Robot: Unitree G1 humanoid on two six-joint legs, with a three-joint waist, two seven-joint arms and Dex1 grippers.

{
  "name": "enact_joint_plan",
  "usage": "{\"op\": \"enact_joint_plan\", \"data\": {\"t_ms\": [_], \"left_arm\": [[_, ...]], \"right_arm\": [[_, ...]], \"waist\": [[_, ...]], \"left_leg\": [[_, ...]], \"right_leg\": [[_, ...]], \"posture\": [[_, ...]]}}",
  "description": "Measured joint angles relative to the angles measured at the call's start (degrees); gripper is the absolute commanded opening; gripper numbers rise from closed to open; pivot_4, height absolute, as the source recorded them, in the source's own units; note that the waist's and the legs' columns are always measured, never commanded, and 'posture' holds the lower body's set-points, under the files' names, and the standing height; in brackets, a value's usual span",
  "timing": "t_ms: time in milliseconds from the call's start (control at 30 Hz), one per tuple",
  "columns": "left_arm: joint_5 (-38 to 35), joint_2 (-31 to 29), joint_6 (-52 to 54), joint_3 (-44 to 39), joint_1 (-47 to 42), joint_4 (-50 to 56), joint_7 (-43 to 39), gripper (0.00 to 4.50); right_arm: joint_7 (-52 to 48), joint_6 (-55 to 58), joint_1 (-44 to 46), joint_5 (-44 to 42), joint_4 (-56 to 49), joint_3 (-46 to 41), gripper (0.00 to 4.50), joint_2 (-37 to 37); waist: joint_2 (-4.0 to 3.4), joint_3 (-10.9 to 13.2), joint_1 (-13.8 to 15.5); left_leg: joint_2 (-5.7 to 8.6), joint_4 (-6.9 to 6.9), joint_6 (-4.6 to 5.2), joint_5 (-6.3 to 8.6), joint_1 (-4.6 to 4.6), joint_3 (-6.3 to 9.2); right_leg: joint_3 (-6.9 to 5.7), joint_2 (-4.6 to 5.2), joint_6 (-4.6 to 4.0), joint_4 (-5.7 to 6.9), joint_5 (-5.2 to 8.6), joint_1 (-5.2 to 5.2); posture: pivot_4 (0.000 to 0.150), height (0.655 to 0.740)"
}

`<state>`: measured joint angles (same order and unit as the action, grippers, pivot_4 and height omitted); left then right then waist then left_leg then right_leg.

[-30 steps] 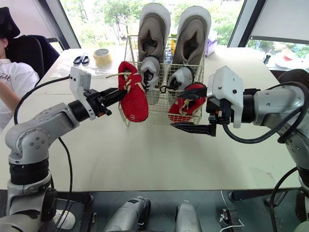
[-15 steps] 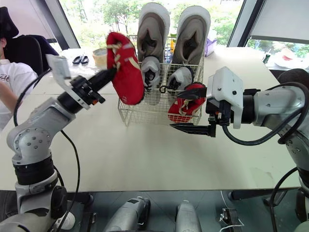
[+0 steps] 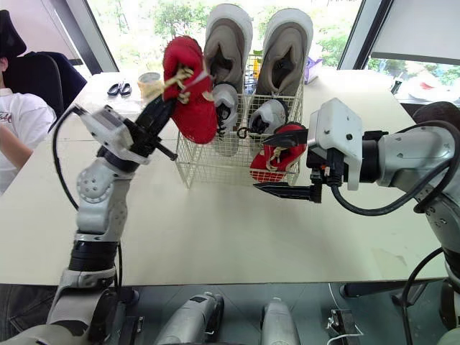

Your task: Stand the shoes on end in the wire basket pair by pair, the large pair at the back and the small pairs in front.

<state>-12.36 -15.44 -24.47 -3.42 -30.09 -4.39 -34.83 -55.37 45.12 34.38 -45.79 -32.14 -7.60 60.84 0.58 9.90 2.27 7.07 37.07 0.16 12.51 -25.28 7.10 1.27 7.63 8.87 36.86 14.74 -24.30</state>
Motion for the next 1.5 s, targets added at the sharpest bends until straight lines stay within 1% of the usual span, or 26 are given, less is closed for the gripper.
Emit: {"op": "enact_joint_plan", "data": {"t_ms": [67,267,400,500,600,667,767,833,933,1000,1067,1167,1267,1367,1400,1500], "left_arm": [[1.90,0.76,-6.78,0.81,-0.01,-5.85,-0.71,0.01],[4.76,1.65,-20.31,1.92,-0.10,-18.12,-0.80,0.01],[5.68,2.13,-25.01,2.29,0.07,-24.00,-0.04,0.01],[5.41,2.25,-24.46,2.47,1.14,-24.50,0.16,0.01],[3.97,2.22,-21.27,2.70,4.23,-22.61,0.02,1.07],[1.95,1.99,-18.23,2.77,6.12,-19.61,-0.35,2.06],[-1.81,0.29,-10.35,3.24,10.43,-12.97,-2.28,3.58],[-4.45,-1.14,-4.49,3.82,13.66,-7.96,-3.59,4.44],[-8.53,-3.69,3.38,4.09,17.67,0.93,-4.75,4.44],[-13.04,-6.70,10.95,3.92,19.71,8.58,-4.90,4.44],[-19.34,-11.23,20.99,2.87,20.98,16.41,-4.55,4.44],[-30.37,-17.37,35.13,-0.67,21.08,24.60,-2.76,4.44],[-39.35,-23.33,46.35,-4.75,19.53,26.72,-1.09,4.44],[-45.85,-28.40,53.97,-9.21,16.17,26.70,-0.46,4.44],[-47.71,-30.20,56.28,-10.55,15.09,26.74,-0.33,4.44],[-50.23,-33.25,60.46,-12.91,13.32,27.08,-0.40,4.44]], "right_arm": [[0.04,0.14,0.03,-0.01,-0.02,0.00,4.10,0.04],[0.30,0.88,0.02,-0.21,-0.30,-0.37,4.10,0.72],[0.48,1.20,0.01,-0.47,-0.34,-0.97,4.10,0.95],[0.49,1.26,0.01,-0.57,-0.36,-0.98,4.10,1.00],[0.47,1.33,-0.01,-0.57,-0.37,-0.98,4.10,1.10],[0.45,1.35,-0.03,-0.58,-0.37,-1.00,4.10,1.13],[0.34,1.34,-0.04,-0.56,-0.36,-0.99,4.10,1.13],[0.22,1.32,-0.04,-0.53,-0.34,-0.99,4.10,1.14],[-0.20,1.14,-0.06,-0.48,-0.32,-0.96,4.10,1.13],[-0.48,1.01,-0.16,-0.42,-0.27,-0.95,4.10,1.11],[-0.91,0.63,-0.18,-0.19,-0.21,-0.93,4.10,1.10],[-1.55,0.26,-0.18,0.19,0.33,-0.88,4.10,1.10],[-2.42,-0.13,-0.46,0.78,1.67,-0.96,4.10,1.36],[-3.29,-0.12,-1.74,1.22,3.48,-1.88,4.10,2.57],[-3.57,-0.07,-2.11,1.25,4.27,-2.60,4.10,3.26],[-4.22,0.05,-2.92,1.30,6.46,-5.55,4.10,5.00]], "waist": [[0.00,0.00,-0.01],[-0.01,0.00,0.01],[0.00,0.00,0.00],[-0.01,-0.01,-0.03],[-0.01,-0.01,-0.13],[-0.01,-0.01,-0.10],[-0.02,-0.01,-0.13],[-0.02,-0.01,-0.15],[-0.03,-0.01,-0.12],[-0.04,0.00,-0.11],[-0.06,0.00,-0.17],[-0.10,0.02,-0.19],[-0.09,0.02,-0.18],[-0.10,0.04,-0.10],[-0.11,0.04,-0.12],[-0.14,0.06,-0.18]], "left_leg": [[0.00,0.00,0.00,0.00,0.00,0.00],[0.00,0.01,0.02,0.01,-0.01,0.01],[0.00,0.02,0.02,0.01,-0.01,0.01],[0.00,0.02,0.02,0.01,0.00,0.01],[0.00,0.01,0.03,0.01,0.00,0.01],[-0.01,0.01,0.02,0.01,0.00,0.04],[-0.01,0.01,0.02,0.01,0.00,0.04],[-0.01,0.00,0.03,0.01,0.00,0.04],[-0.02,0.00,0.02,0.01,0.00,0.06],[-0.02,-0.01,0.02,0.02,0.00,0.07],[-0.04,-0.03,0.01,0.02,0.01,0.08],[-0.04,-0.04,0.01,0.02,0.01,0.08],[-0.05,-0.03,0.01,0.02,0.02,0.09],[-0.04,-0.03,0.01,0.02,0.02,0.09],[-0.04,-0.04,0.01,0.02,0.02,0.07],[-0.04,-0.09,0.01,0.02,0.02,0.05]], "right_leg": [[0.00,0.00,0.00,0.01,0.00,-0.01],[0.00,0.00,0.01,0.02,-0.01,-0.02],[-0.01,0.00,0.02,0.04,-0.01,-0.03],[-0.01,-0.01,0.02,0.06,-0.01,-0.03],[0.00,-0.02,0.02,0.08,-0.01,-0.05],[-0.01,-0.03,0.02,0.12,-0.01,-0.06],[0.00,-0.03,0.01,0.12,0.00,-0.06],[0.00,-0.03,0.01,0.12,0.00,-0.07],[0.00,-0.03,0.01,0.12,0.00,-0.07],[0.00,-0.03,0.00,0.12,0.01,-0.07],[-0.01,-0.05,-0.01,0.13,0.02,-0.07],[-0.01,-0.06,-0.01,0.12,0.02,-0.07],[-0.01,-0.08,-0.01,0.13,0.02,-0.07],[-0.02,-0.07,-0.01,0.11,0.02,-0.07],[-0.01,-0.06,-0.02,0.09,0.02,-0.07],[0.01,-0.05,-0.03,0.09,0.03,-0.08]], "posture": [[0.150,0.7400],[0.150,0.7400],[0.150,0.7400],[0.150,0.7400],[0.150,0.7400],[0.150,0.7400],[0.150,0.7400],[0.150,0.7400],[0.150,0.7400],[0.150,0.7400],[0.150,0.7400],[0.150,0.7400],[0.150,0.7400],[0.150,0.7400],[0.150,0.7400],[0.150,0.7400]]}}
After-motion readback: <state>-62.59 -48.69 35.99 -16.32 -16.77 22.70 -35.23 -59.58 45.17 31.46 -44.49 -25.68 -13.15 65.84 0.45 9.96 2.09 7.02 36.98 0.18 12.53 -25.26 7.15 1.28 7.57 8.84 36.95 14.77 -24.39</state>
